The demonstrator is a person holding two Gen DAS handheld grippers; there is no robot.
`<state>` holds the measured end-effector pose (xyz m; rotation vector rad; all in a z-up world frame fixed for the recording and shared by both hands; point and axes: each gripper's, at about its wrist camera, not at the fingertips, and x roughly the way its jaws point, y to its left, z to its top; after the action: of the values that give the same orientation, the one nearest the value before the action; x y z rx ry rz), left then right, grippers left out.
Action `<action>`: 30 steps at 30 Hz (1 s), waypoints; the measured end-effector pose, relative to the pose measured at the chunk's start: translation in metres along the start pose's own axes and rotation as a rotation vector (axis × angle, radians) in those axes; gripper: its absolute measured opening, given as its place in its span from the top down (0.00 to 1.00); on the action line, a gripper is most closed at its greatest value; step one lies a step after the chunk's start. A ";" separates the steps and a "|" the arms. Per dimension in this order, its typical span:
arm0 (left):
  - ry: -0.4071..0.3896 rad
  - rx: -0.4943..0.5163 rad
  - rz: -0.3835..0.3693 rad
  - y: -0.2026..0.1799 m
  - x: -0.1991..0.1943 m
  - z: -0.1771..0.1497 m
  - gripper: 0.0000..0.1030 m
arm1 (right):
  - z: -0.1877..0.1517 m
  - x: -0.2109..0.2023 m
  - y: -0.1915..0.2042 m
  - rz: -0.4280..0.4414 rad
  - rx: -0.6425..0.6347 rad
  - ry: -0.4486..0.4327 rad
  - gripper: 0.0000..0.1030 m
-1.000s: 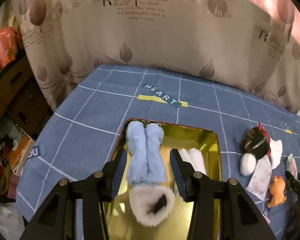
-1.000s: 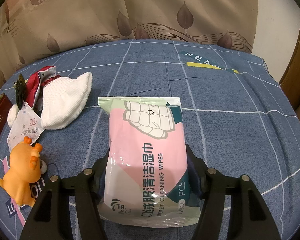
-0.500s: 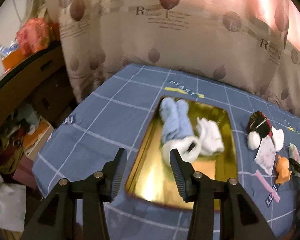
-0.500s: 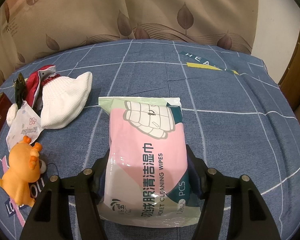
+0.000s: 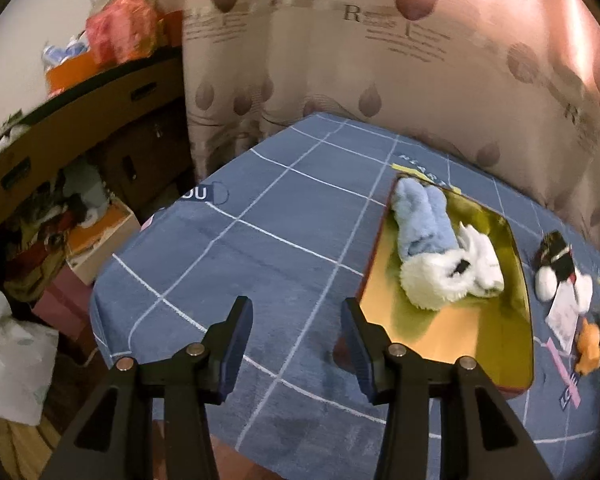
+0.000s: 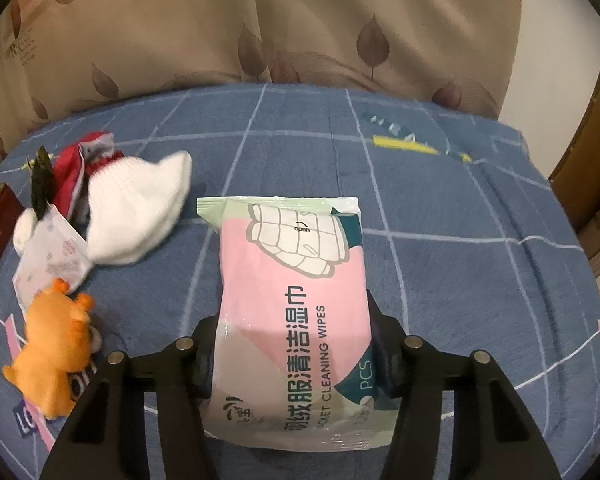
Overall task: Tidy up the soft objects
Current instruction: 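Lower the blue towel roll into the tin and open the left tool, then carry the pink wet-wipes pack into the tin and open the right tool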
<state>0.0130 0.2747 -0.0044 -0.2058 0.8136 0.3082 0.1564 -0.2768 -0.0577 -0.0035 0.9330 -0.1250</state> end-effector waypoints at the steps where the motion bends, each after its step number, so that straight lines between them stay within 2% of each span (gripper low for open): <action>1: 0.000 -0.012 0.001 0.003 0.000 0.000 0.54 | 0.002 -0.006 0.001 0.003 0.007 -0.014 0.49; 4: -0.004 -0.038 0.009 0.010 0.001 0.002 0.54 | 0.011 -0.024 0.009 0.010 0.015 -0.060 0.49; 6: 0.001 -0.054 0.014 0.015 0.002 0.003 0.54 | 0.019 -0.036 0.020 0.043 0.002 -0.078 0.49; 11: 0.020 -0.096 0.010 0.025 0.004 0.004 0.54 | 0.030 -0.057 0.072 0.139 -0.097 -0.101 0.49; 17: 0.033 -0.117 0.032 0.030 0.007 0.003 0.53 | 0.030 -0.061 0.142 0.287 -0.192 -0.080 0.49; 22: 0.028 -0.110 0.062 0.030 0.008 0.003 0.53 | 0.027 -0.065 0.202 0.368 -0.275 -0.057 0.49; 30: 0.020 -0.095 0.073 0.030 0.008 0.003 0.53 | 0.035 -0.065 0.277 0.426 -0.384 -0.053 0.48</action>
<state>0.0102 0.3053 -0.0101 -0.2686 0.8278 0.4143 0.1751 0.0033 -0.0008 -0.1619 0.8746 0.4475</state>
